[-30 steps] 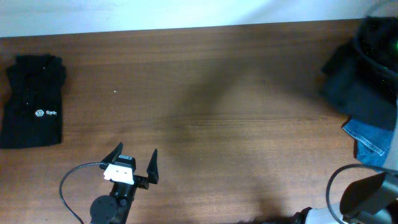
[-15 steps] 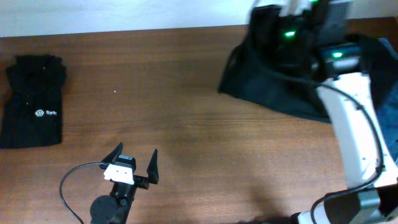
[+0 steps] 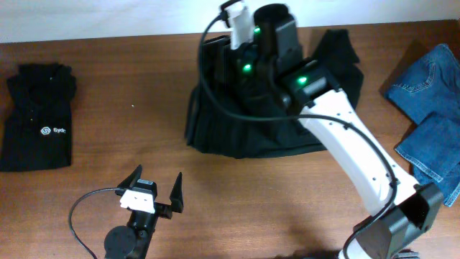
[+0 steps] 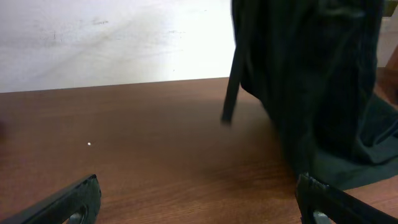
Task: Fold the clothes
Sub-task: 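Lift the black trousers with the right gripper and drag them leftward across table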
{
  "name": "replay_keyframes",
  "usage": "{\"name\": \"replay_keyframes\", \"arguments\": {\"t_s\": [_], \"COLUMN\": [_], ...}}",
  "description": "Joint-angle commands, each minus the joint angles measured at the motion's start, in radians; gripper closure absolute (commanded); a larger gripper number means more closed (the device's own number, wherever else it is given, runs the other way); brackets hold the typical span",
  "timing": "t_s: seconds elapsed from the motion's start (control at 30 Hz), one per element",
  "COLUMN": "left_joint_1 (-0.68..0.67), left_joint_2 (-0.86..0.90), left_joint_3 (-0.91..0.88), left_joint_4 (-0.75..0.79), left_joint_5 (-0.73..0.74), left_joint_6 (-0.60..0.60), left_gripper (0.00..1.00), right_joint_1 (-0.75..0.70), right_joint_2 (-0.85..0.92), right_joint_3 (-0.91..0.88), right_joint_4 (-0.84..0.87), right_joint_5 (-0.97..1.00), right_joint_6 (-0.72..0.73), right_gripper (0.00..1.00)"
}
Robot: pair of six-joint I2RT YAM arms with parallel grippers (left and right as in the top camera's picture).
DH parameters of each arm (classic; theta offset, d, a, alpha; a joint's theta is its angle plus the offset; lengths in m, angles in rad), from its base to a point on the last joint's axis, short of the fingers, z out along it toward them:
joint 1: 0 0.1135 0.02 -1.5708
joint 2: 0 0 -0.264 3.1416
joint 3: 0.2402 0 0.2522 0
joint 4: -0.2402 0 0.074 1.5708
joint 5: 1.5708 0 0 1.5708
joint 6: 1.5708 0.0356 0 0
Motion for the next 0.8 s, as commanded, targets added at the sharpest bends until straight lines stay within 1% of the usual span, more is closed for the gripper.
{"name": "replay_keyframes", "arguments": {"t_s": [0.0, 0.27, 0.33, 0.37, 0.4, 0.43, 0.47, 0.53, 0.63, 0.77], "left_joint_1": [0.006, 0.006, 0.006, 0.006, 0.006, 0.006, 0.006, 0.006, 0.006, 0.006], "left_joint_2": [-0.01, -0.01, -0.009, -0.009, -0.01, -0.01, -0.01, -0.01, -0.009, -0.009], "left_joint_3": [-0.01, -0.01, -0.01, -0.01, -0.01, -0.01, -0.01, -0.01, -0.01, -0.01], "left_joint_4": [0.006, 0.006, 0.006, 0.006, 0.006, 0.006, 0.006, 0.006, 0.006, 0.006], "left_joint_5": [0.011, 0.011, 0.011, 0.011, 0.011, 0.011, 0.011, 0.011, 0.011, 0.011], "left_joint_6": [-0.013, -0.013, -0.013, -0.013, -0.013, -0.013, -0.013, -0.013, -0.013, -0.013], "left_gripper": [0.01, 0.01, 0.0, 0.0, 0.01, 0.01, 0.01, 0.0, 0.01, 0.01], "right_joint_1": [0.035, 0.078, 0.093, 0.105, 0.119, 0.138, 0.15, 0.159, 0.124, 0.023], "right_joint_2": [-0.018, -0.01, -0.001, 0.003, 0.009, 0.012, 0.011, 0.008, -0.01, -0.047], "right_joint_3": [0.038, 0.038, 0.038, 0.038, 0.038, 0.038, 0.038, 0.039, 0.048, 0.105], "right_joint_4": [0.042, 0.061, 0.084, 0.093, 0.1, 0.099, 0.089, 0.057, 0.006, -0.164], "right_joint_5": [0.015, 0.023, -0.013, -0.057, -0.116, -0.171, -0.189, -0.183, -0.133, -0.055], "right_joint_6": [-0.028, -0.029, -0.03, -0.05, -0.098, -0.166, -0.203, -0.258, -0.256, -0.253], "right_gripper": [0.96, 0.96, 0.96, 0.81, 0.59, 0.26, 0.01, 0.01, 0.01, 0.02]}}
